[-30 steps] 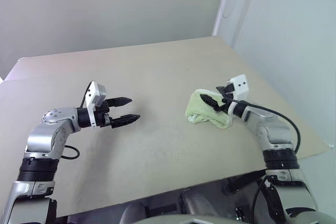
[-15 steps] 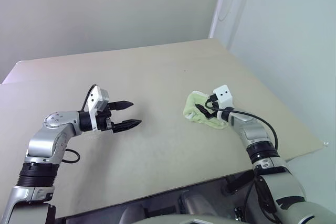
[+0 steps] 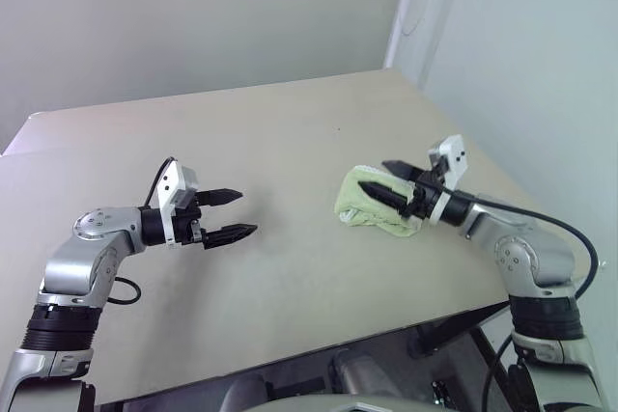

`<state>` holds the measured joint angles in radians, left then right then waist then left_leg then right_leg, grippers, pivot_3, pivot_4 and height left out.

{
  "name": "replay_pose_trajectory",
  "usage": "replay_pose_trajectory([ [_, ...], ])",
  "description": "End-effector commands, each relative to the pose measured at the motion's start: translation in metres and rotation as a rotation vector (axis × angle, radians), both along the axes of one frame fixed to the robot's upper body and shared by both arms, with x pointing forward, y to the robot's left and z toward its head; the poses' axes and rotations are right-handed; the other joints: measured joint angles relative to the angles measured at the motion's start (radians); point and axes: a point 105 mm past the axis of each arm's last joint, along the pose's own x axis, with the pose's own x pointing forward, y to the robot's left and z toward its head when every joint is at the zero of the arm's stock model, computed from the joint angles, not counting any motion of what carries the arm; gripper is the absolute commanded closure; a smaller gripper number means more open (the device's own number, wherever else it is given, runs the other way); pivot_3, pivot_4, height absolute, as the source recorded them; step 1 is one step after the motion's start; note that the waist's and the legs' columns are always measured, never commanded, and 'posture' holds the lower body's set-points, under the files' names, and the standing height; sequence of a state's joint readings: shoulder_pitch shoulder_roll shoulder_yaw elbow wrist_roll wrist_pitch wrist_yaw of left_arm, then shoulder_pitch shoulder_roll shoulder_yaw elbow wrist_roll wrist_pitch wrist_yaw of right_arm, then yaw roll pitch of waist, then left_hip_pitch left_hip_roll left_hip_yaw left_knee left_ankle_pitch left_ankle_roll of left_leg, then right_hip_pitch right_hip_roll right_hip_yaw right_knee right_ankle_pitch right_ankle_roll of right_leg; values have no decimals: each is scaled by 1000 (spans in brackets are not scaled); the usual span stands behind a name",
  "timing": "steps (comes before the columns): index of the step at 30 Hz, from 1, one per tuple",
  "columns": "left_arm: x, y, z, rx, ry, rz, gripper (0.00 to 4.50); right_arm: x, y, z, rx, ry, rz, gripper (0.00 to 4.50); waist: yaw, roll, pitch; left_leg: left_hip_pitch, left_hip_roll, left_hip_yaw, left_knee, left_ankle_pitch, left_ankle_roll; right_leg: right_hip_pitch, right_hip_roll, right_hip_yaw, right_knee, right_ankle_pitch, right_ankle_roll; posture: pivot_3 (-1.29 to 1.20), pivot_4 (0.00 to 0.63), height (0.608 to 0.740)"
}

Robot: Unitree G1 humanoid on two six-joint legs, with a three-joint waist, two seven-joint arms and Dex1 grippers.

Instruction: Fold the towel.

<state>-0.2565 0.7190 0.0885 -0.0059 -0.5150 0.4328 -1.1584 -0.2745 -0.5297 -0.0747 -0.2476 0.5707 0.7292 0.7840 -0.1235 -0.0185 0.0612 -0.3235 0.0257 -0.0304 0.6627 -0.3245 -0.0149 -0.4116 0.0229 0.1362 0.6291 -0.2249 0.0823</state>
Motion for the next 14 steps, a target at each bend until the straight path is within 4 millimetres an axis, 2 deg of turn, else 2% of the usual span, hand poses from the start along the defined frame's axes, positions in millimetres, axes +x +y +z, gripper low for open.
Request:
replay_pose_trajectory([
  [1,6,12,15,-12,-46,37,0,-19,13,11,-38,-49,130,28,-1,0,0,0,0,0,0,0,0,0,0,0,0,0,0,0,0,740],
  [4,7,16,11,-3,-47,47,0,-24,15,12,-62,-49,167,28,-3,-1,1,0,0,1,0,0,0,0,0,0,0,0,0,0,0,740],
  [10,-2,10,3,-1,-35,36,0,-29,11,6,-110,-43,202,28,-2,-2,2,-2,0,1,-1,0,0,-2,0,0,-1,0,0,0,0,740],
  [14,-4,9,2,5,-32,30,0,-28,8,5,-123,-50,196,28,1,-2,2,-14,0,0,1,0,0,-13,0,0,0,0,0,0,0,740],
])
